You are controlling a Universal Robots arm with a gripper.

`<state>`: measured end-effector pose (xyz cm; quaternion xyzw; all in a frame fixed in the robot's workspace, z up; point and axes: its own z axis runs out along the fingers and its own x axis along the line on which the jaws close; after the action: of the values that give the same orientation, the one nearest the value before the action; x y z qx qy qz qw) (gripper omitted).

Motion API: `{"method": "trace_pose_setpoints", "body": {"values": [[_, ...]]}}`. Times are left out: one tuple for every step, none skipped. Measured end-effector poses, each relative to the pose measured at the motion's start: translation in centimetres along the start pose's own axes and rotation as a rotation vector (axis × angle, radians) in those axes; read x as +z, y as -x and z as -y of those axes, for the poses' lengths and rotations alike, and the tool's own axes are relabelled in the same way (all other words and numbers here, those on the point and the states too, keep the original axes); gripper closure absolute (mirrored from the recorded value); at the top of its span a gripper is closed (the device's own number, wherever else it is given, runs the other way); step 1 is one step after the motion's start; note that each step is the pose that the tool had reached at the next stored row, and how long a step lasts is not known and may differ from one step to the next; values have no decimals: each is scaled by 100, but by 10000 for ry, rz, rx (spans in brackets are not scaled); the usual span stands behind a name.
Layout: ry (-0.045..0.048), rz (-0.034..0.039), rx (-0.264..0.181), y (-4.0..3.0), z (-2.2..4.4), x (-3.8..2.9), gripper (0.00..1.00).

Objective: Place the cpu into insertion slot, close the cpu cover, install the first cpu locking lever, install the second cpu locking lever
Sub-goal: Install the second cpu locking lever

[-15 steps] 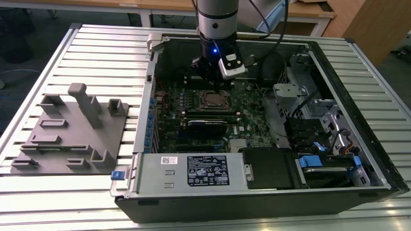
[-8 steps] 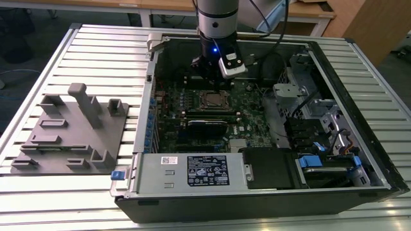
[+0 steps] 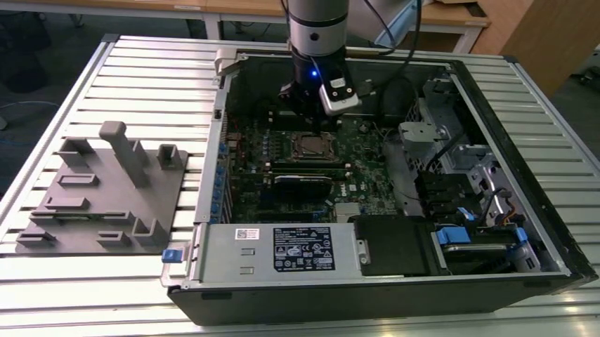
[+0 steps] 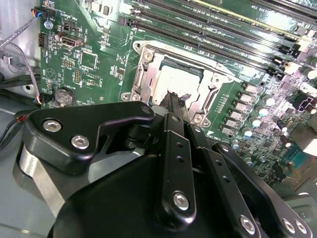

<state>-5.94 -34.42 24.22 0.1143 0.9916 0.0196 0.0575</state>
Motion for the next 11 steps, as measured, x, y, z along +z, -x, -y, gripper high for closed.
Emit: {"method": "trace_pose_setpoints", "body": {"values": [[-1, 0, 1, 1, 6, 0, 90], [-1, 0, 0, 3, 14, -1, 90], [-2, 0, 0, 6, 25, -1, 90], [0, 0, 0, 9, 37, -1, 90], [0, 0, 0, 12, 50, -1, 90], [1, 0, 1, 15, 64, -1, 90], [0, 0, 1, 18, 79, -2, 90], [-1, 0, 1, 22, 94, -3, 90], [-1, 0, 1, 25, 109, -3, 90], [-2, 0, 1, 29, 123, -4, 90], [-1, 0, 0, 33, 139, -4, 90]]}}
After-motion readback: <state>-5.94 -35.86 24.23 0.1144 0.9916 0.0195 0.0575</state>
